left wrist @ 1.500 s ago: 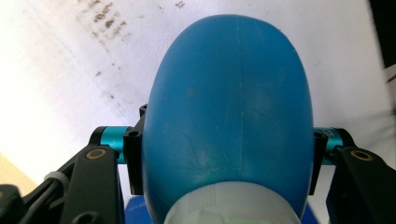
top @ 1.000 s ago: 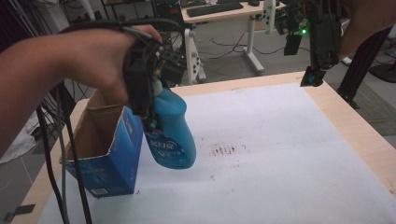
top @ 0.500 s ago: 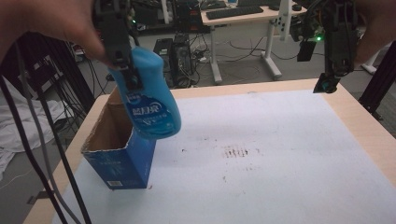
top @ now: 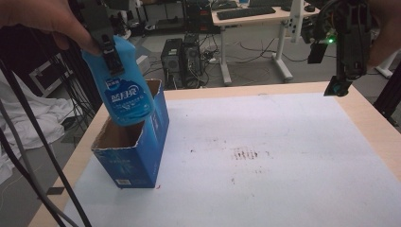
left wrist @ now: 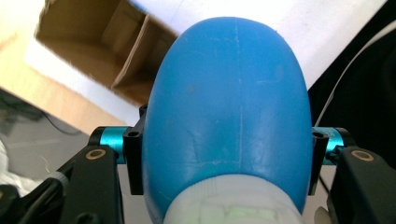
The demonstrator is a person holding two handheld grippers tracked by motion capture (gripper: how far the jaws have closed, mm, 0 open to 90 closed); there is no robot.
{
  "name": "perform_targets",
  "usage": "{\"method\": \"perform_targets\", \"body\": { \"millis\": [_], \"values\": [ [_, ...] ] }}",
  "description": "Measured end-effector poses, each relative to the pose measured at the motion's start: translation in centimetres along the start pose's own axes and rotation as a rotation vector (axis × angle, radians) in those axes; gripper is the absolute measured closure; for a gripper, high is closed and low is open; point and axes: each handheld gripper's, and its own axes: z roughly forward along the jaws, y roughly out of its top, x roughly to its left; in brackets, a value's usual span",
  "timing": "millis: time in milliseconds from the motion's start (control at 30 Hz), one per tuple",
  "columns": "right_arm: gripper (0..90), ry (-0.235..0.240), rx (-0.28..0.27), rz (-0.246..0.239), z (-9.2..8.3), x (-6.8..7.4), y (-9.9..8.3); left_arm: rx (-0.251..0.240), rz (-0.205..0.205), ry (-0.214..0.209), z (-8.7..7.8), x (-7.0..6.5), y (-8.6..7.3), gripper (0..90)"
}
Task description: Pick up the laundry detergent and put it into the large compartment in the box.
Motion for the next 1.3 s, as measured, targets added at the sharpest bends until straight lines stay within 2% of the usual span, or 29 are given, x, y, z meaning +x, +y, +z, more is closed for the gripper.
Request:
{"method": "perform_targets", "body": {
  "millis": [200,267,333,467,533,667,733,833,867,933,1000,1300],
  "values": [
    [2.0,-0.003,-0.001,-0.006,0.0,0.0,0.2,0.027,-0.123,-0.022,0.8,1.4,-1.1,38.3],
    [2.0,-0.004,-0.001,-0.003,0.1,0.0,0.2,0.035,-0.144,-0.025,1.2,1.8,-1.3,38.3],
    [1.9,-0.006,0.000,-0.003,0.1,0.0,0.2,0.036,-0.148,-0.026,1.7,2.0,-1.5,38.3],
    [2.0,-0.009,0.000,0.003,0.1,0.0,0.2,0.055,-0.177,-0.035,3.3,2.7,-1.6,38.3],
    [2.0,-0.011,0.001,-0.005,0.1,0.0,0.2,0.068,-0.178,-0.040,4.2,3.0,-1.6,38.3],
    [2.0,-0.013,0.007,0.001,0.1,0.1,0.1,0.063,-0.176,-0.046,5.3,3.2,-1.5,38.3],
    [2.0,-0.010,0.005,0.001,0.1,0.0,0.0,0.052,-0.162,-0.049,6.6,3.2,-1.3,38.3],
    [2.0,-0.012,0.007,0.007,0.1,0.0,0.0,0.067,-0.156,-0.064,8.1,3.4,-1.2,38.3],
    [2.0,-0.013,0.007,0.008,0.1,0.0,-0.1,0.076,-0.141,-0.067,8.5,3.5,-1.2,38.3],
    [2.0,-0.011,0.005,0.004,0.2,0.0,-0.1,0.079,-0.139,-0.070,9.5,3.4,-1.1,38.4],
    [2.0,-0.008,0.008,0.003,0.3,0.0,-0.1,0.095,-0.110,-0.067,10.3,3.6,-1.1,38.3],
    [2.0,-0.007,0.012,-0.002,0.8,-0.2,0.1,0.099,-0.062,-0.061,13.5,3.3,-0.9,38.4]
  ]
}}
